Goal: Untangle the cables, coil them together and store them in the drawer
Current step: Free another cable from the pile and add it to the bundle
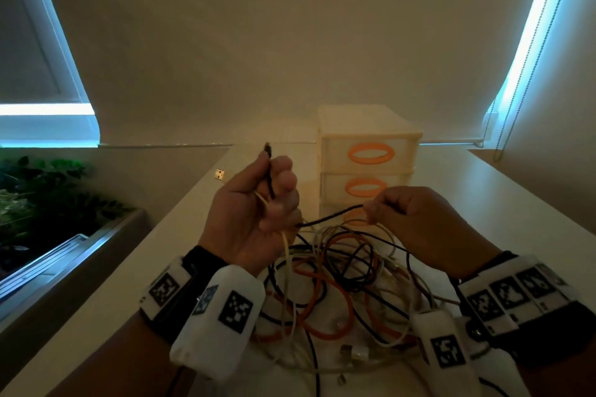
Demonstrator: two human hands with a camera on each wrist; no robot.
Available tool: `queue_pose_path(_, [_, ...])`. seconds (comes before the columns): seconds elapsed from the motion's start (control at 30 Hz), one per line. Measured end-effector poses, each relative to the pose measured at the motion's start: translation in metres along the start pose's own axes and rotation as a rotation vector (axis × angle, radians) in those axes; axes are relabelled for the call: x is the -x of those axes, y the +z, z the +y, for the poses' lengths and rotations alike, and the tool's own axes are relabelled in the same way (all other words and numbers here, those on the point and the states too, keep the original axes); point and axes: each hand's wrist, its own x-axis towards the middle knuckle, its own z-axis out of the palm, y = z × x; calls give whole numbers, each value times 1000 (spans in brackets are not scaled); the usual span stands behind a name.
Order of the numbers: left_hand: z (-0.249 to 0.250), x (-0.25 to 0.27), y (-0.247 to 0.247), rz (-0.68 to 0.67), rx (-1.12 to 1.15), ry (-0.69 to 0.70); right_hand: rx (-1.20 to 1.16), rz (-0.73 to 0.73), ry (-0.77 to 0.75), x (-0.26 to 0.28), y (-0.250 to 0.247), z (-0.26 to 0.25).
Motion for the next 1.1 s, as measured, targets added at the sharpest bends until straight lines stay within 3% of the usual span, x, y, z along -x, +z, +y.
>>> queue_pose_path(0.1, [-4,1,0,-104,-177,-131,13,160,-38,0,2,-2])
queue_pose_path(0.2, [-10,3,2,-135,-398,-241,-37,224,-35,2,5,-14])
queue_pose_path(0.3, [-16,4,5,-73,-594,-304,-180,217,-67,4,7,-33])
queue_pose_path(0.4, [-23,2,11,97,-679,-240,-390,174,-101,12,7,-51])
queue_pose_path(0.47, [-25,0,15,221,-660,-157,-477,70,-142,20,10,-58])
queue_pose_path(0.63, [-29,-4,12,398,-486,-57,-72,-52,-407,23,28,-45])
queue_pose_path(0.83, [-22,-7,10,333,-159,29,-35,-78,-469,20,38,-34])
queue_pose_path(1.1, [-15,-6,4,253,-117,70,-71,-162,-365,14,28,-33])
